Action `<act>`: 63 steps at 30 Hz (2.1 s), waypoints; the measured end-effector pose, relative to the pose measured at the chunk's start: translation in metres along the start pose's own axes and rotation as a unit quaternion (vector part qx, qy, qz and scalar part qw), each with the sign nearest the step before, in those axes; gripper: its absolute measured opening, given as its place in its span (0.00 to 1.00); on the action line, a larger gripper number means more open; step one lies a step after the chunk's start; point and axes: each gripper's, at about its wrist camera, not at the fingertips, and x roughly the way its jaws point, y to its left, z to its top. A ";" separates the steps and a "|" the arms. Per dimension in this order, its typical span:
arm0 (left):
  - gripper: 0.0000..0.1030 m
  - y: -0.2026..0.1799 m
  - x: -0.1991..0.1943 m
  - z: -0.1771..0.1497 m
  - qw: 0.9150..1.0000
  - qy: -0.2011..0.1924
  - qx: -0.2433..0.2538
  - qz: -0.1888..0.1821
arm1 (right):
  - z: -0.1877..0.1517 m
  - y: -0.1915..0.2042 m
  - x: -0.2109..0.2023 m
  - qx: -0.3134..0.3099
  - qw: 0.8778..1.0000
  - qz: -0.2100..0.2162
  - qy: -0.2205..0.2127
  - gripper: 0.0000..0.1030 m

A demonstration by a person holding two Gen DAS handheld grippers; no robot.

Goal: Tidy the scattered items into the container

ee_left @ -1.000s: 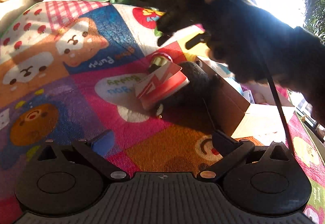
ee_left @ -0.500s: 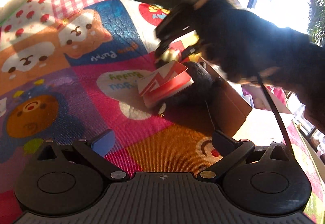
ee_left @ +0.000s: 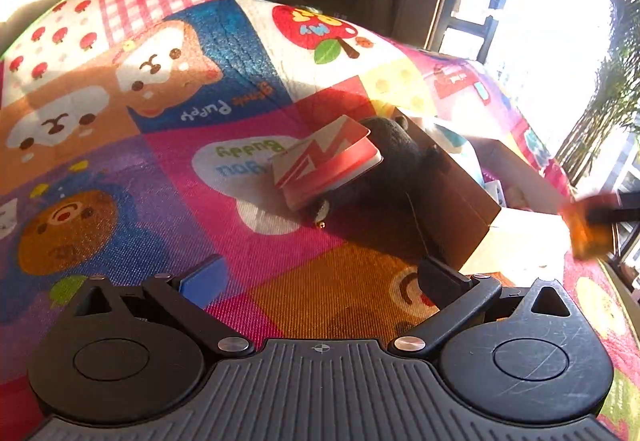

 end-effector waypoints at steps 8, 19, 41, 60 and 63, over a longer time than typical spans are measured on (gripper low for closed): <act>1.00 -0.020 -0.002 -0.002 0.998 0.002 0.040 0.045 | -0.099 0.013 0.001 -0.089 0.987 -0.112 -0.072 0.48; 1.00 -0.054 0.008 0.001 0.976 -0.049 0.176 0.121 | -0.137 0.018 -0.042 -0.036 0.990 -0.086 -0.105 0.79; 0.10 -0.060 0.047 0.038 0.967 -0.084 0.217 0.109 | -0.147 -0.045 -0.018 0.199 0.972 -0.054 -0.109 1.00; 0.68 -0.119 -0.067 -0.047 0.962 -0.033 0.268 -0.032 | -0.156 -0.055 -0.010 0.255 0.963 0.013 -0.088 1.00; 0.95 -0.108 -0.042 -0.033 0.973 -0.010 0.229 0.003 | -0.153 -0.047 -0.008 0.230 0.970 0.020 -0.078 1.00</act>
